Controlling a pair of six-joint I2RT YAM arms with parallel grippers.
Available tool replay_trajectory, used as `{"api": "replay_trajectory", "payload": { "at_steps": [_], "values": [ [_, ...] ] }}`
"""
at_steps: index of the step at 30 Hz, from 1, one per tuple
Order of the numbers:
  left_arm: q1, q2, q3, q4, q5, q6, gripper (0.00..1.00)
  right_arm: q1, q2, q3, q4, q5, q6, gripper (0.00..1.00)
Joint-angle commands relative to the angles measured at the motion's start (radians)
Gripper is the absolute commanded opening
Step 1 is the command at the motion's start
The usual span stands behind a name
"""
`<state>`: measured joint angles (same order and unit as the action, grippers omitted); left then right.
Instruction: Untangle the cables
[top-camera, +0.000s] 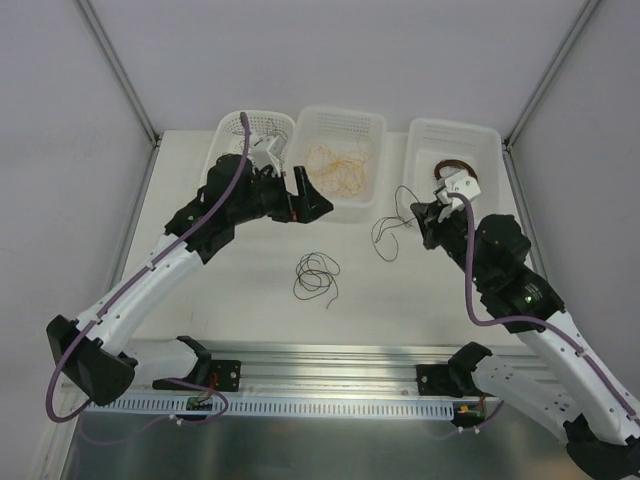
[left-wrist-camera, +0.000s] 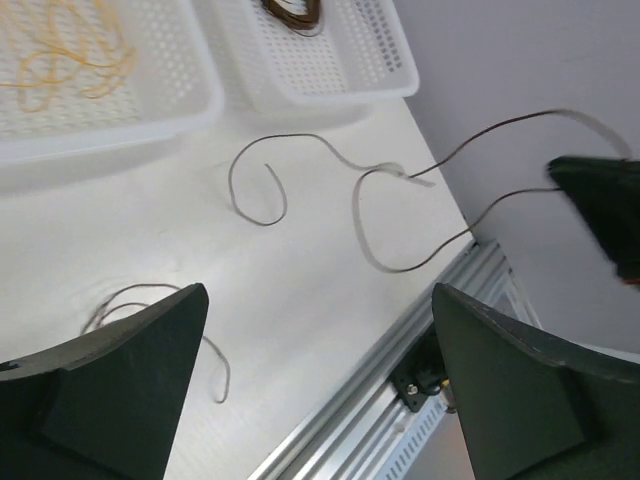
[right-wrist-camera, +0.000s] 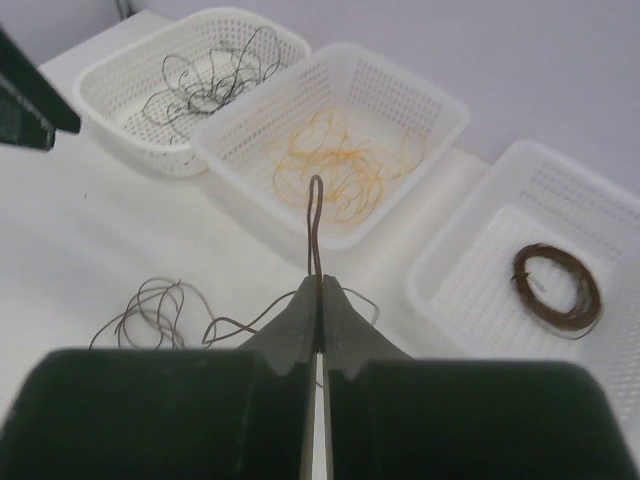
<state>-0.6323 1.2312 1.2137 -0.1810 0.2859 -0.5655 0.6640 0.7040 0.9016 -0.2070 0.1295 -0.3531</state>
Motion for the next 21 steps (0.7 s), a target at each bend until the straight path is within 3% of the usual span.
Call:
{"api": "replay_trajectory", "payload": {
  "at_steps": [1, 5, 11, 21],
  "values": [
    [0.071, -0.062, -0.029, -0.144, 0.029, 0.116, 0.98, -0.009, 0.081, 0.198, -0.086, 0.100, -0.125, 0.01],
    [0.152, -0.065, -0.057, -0.296, 0.006, 0.232, 0.99, -0.038, 0.204, 0.454, -0.117, 0.154, -0.207, 0.01],
    [0.184, -0.085, -0.157, -0.325, -0.152, 0.305, 0.99, -0.151, 0.400, 0.702, -0.074, 0.128, -0.253, 0.01],
    [0.197, -0.088, -0.233, -0.334, -0.244, 0.375, 0.99, -0.388, 0.652, 0.905, 0.020, 0.030, -0.250, 0.01]
  ]
}}
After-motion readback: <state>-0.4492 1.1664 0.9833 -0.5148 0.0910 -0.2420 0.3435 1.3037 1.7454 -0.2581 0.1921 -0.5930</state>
